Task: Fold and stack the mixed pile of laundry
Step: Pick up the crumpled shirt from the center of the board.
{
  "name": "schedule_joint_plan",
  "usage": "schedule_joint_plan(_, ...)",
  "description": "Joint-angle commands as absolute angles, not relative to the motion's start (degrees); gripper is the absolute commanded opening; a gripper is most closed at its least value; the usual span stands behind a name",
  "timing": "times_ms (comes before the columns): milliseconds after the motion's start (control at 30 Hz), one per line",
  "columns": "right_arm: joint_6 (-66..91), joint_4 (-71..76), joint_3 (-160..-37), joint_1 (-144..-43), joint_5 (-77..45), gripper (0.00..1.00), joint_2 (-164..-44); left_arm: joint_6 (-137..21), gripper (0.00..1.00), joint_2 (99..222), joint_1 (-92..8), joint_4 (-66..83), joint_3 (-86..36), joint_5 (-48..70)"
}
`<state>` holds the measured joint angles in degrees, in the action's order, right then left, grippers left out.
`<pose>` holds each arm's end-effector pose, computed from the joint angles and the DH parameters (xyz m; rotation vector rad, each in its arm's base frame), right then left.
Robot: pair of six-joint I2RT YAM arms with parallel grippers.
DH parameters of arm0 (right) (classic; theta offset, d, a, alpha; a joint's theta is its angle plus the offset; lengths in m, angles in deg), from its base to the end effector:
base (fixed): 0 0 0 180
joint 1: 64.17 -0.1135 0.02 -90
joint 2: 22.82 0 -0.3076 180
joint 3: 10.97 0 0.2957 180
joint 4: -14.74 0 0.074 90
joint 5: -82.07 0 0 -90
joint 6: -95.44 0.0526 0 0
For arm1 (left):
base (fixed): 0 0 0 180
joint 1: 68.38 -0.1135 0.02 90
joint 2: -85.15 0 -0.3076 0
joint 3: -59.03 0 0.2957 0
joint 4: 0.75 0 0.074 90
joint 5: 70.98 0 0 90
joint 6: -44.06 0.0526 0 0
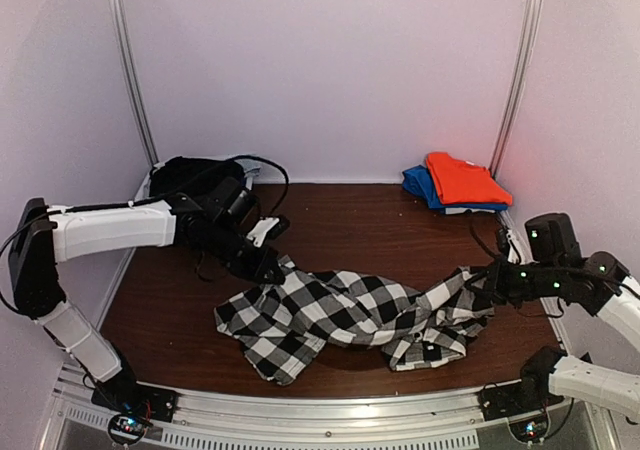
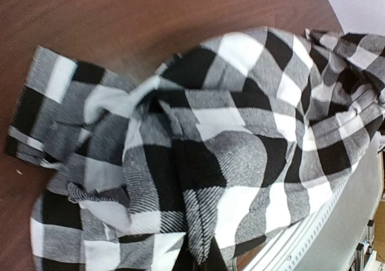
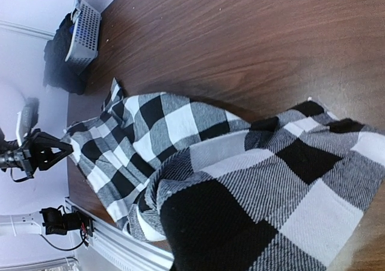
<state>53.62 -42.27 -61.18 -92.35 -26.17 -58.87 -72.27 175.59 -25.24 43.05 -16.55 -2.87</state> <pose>0.1235 0.0848 0.2826 0.2619 2.4945 0.9906 0.2581 -0.2687 0.2404 0.5540 2.7205 -0.8837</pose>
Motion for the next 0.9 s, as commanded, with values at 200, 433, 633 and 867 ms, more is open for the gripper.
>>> schedule_joint_plan(200, 34.1, -28.2, -86.2, -70.9, -42.2, 0.00, -86.0, -58.6, 0.00, 162.4, -29.8, 36.1, -20.9, 9.5)
schedule_joint_plan(433, 33.0, -31.4, -76.6, -71.0, -57.0, 0.00, -82.5, -54.9, 0.00, 143.3, -18.4, 39.2, 4.1, 16.3)
schedule_joint_plan(633, 38.7, -37.4, -56.5, -72.6, -60.2, 0.00, -66.8, -63.4, 0.68, 144.9, -11.2, 50.4, -2.7, 24.6)
schedule_joint_plan(867, 38.2, -46.3, -48.4, -73.1, -56.4, 0.00, -63.8, -59.4, 0.93, 147.0, -18.8, 44.8, -5.7, 12.2)
